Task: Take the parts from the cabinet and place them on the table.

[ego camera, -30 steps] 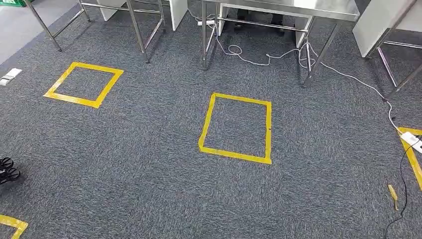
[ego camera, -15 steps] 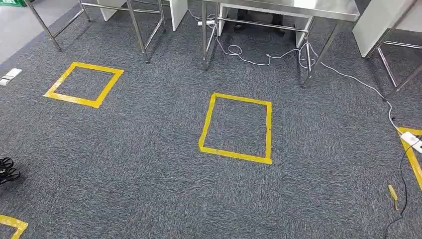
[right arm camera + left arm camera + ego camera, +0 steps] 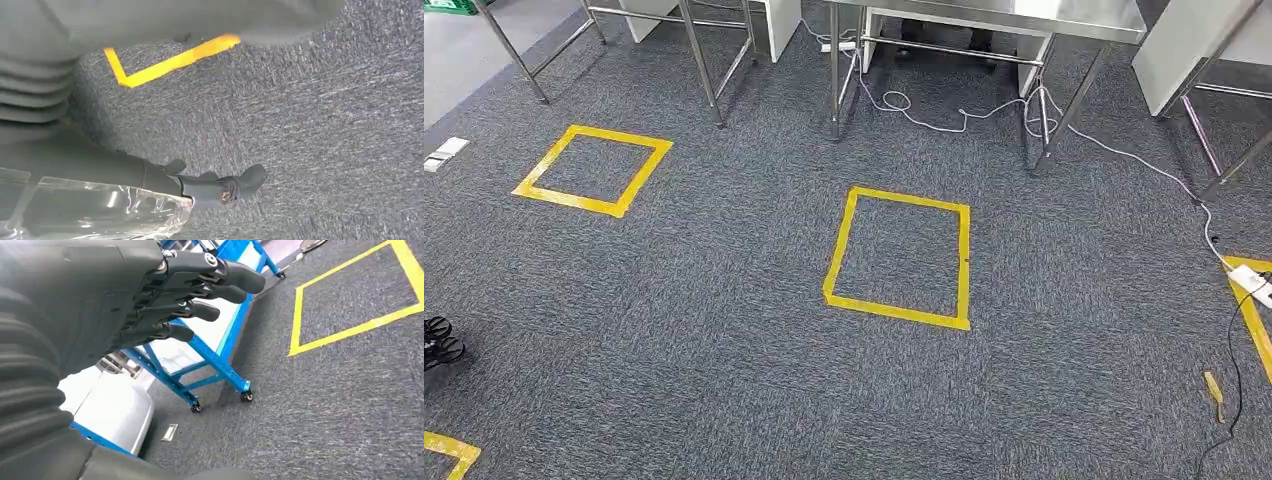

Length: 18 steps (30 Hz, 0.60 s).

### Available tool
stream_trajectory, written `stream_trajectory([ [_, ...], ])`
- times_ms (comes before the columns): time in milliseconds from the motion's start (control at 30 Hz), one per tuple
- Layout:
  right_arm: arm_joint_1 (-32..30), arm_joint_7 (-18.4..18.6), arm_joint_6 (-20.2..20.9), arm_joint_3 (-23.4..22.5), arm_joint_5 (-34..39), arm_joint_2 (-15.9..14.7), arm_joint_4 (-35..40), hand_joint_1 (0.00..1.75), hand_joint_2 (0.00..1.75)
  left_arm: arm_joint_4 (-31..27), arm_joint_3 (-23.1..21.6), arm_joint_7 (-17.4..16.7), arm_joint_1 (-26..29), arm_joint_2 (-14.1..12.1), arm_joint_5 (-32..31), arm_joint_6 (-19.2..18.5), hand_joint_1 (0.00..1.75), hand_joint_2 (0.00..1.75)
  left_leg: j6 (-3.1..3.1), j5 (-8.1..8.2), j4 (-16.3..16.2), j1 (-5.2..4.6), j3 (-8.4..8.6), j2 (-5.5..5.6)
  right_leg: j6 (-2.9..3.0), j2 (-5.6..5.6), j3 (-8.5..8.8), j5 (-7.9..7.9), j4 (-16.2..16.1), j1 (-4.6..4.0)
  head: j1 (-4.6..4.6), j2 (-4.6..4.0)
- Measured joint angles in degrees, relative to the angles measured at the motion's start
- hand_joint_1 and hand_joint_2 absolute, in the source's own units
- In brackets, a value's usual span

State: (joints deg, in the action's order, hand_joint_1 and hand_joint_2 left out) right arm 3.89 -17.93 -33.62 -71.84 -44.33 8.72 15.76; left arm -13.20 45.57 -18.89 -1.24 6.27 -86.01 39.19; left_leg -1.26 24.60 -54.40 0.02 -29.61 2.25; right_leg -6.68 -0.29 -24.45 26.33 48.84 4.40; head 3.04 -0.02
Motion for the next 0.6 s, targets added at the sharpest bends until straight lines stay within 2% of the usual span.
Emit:
stream_trajectory([
  [33, 0.0, 0.4, 0.0, 0.1, -0.3, 0.0, 0.0, 0.00, 1.75, 0.0, -0.7, 0.5, -0.1, 0.2, 0.2, -1.4, 0.00, 1.75, 0.00, 0.00, 0.0, -0.01, 0.00, 0.00, 0.00, 0.00, 0.00, 0.00, 0.0, 0.00, -0.02, 0.00],
  [67, 0.0, 1.2, 0.2, 0.2, -0.7, -0.1, 0.0, 0.00, 1.75, 0.2, -0.9, 2.8, -0.2, 0.4, 0.8, -4.4, 0.00, 1.75, 0.00, 0.00, 0.0, -0.01, 0.00, 0.00, 0.00, 0.00, -0.01, 0.00, 0.0, 0.00, 0.00, 0.00],
  [100, 0.0, 2.1, 0.4, 0.3, -1.1, -0.2, 0.0, 0.00, 1.75, 0.3, -0.5, 5.5, -0.5, 0.4, 2.5, -8.2, 0.00, 1.75, 0.00, 0.00, 0.0, -0.01, 0.00, 0.00, 0.00, 0.00, 0.02, 0.00, 0.0, 0.00, -0.02, 0.00],
  [133, 0.0, 3.2, 0.9, 0.3, -1.5, -0.4, 0.0, 0.00, 1.75, 0.4, 0.5, 9.3, -0.9, 0.4, 6.0, -14.0, 0.00, 1.75, 0.00, 0.00, 0.0, 0.00, 0.00, 0.00, 0.00, 0.00, 0.02, 0.00, -0.1, 0.00, 0.00, 0.00],
  [200, 0.0, 4.5, 1.4, 0.4, -2.0, -0.9, 0.0, 0.00, 1.75, 0.6, 2.2, 13.1, -1.1, 0.4, 10.2, -19.6, 0.00, 1.75, 0.00, 0.00, 0.0, 0.00, 0.00, -0.01, -0.03, 0.01, 0.14, -0.03, -0.1, 0.00, -0.04, 0.00],
  [233, 0.0, 4.9, 1.6, 0.4, -2.3, -1.2, 0.0, 0.00, 1.75, 0.6, 3.0, 14.1, -1.2, 0.4, 10.9, -20.9, 0.00, 0.00, -0.01, -0.01, 0.0, 0.00, 0.00, -0.01, -0.11, 0.00, 0.14, -0.08, -0.1, 0.00, -0.02, 0.00],
  [300, 0.0, 5.8, 2.1, 0.5, -2.8, -1.8, 0.0, 0.00, 1.75, 0.6, 3.8, 15.0, -1.3, -0.1, 10.6, -21.9, 0.00, 0.00, -0.03, -0.02, 0.0, 0.00, 0.00, 0.00, -0.11, 0.00, 0.15, -0.08, -0.1, 0.00, -0.02, 0.00],
  [333, 0.0, 6.2, 2.4, 0.7, -2.9, -2.0, 0.0, 0.00, 1.75, 0.6, 3.8, 14.3, -1.4, -0.5, 9.5, -21.1, 0.00, 0.00, -0.03, -0.02, 0.0, 0.00, 0.00, 0.00, -0.11, 0.00, 0.15, -0.08, -0.1, 0.00, 0.00, 0.00],
  [433, 0.0, 7.3, 2.5, 1.2, -4.0, -2.4, 0.0, 0.00, 1.75, 0.6, 3.8, 10.8, -1.4, -0.7, 6.7, -15.9, 0.00, 0.00, -0.03, -0.02, 0.0, 0.00, 0.00, 0.00, -0.11, 0.00, 0.06, -0.08, -0.1, 0.00, -0.04, 0.00],
  [467, 0.0, 7.3, 2.4, 1.3, -4.1, -2.4, 0.0, 0.00, 1.75, 0.6, 3.8, 10.1, -1.4, -0.7, 6.2, -14.5, 0.00, 1.75, -0.03, -0.02, 0.0, 0.00, 0.00, 0.00, -0.11, 0.00, 0.07, -0.08, -0.1, 0.00, -0.02, 0.00],
  [500, 0.0, 7.3, 2.5, 1.5, -4.0, -2.5, 0.0, 0.00, 0.00, 0.6, 3.7, 9.7, -1.5, -0.7, 5.9, -13.9, 0.00, 1.75, -0.03, -0.02, 0.0, 0.00, 0.00, 0.00, -0.11, 0.00, 0.06, -0.08, -0.1, 0.01, 0.00, 0.00],
  [533, 0.0, 7.0, 2.5, 1.6, -3.9, -2.5, 0.0, 0.00, 0.00, 0.6, 3.7, 9.6, -1.6, -0.7, 5.7, -14.0, 0.00, 0.00, -0.03, -0.02, 0.0, 0.00, 0.00, 0.00, -0.11, 0.00, 0.07, -0.08, -0.1, 0.01, -0.02, 0.00],
  [600, 0.0, 6.4, 3.1, 1.6, -3.7, -2.5, 0.0, 0.00, 0.00, 0.6, 3.6, 11.0, -1.6, -0.7, 5.6, -15.1, 0.00, 0.00, -0.03, -0.02, 0.0, 0.00, 0.00, 0.00, -0.11, 0.00, 0.07, -0.08, -0.1, 0.02, -0.02, 0.00],
])
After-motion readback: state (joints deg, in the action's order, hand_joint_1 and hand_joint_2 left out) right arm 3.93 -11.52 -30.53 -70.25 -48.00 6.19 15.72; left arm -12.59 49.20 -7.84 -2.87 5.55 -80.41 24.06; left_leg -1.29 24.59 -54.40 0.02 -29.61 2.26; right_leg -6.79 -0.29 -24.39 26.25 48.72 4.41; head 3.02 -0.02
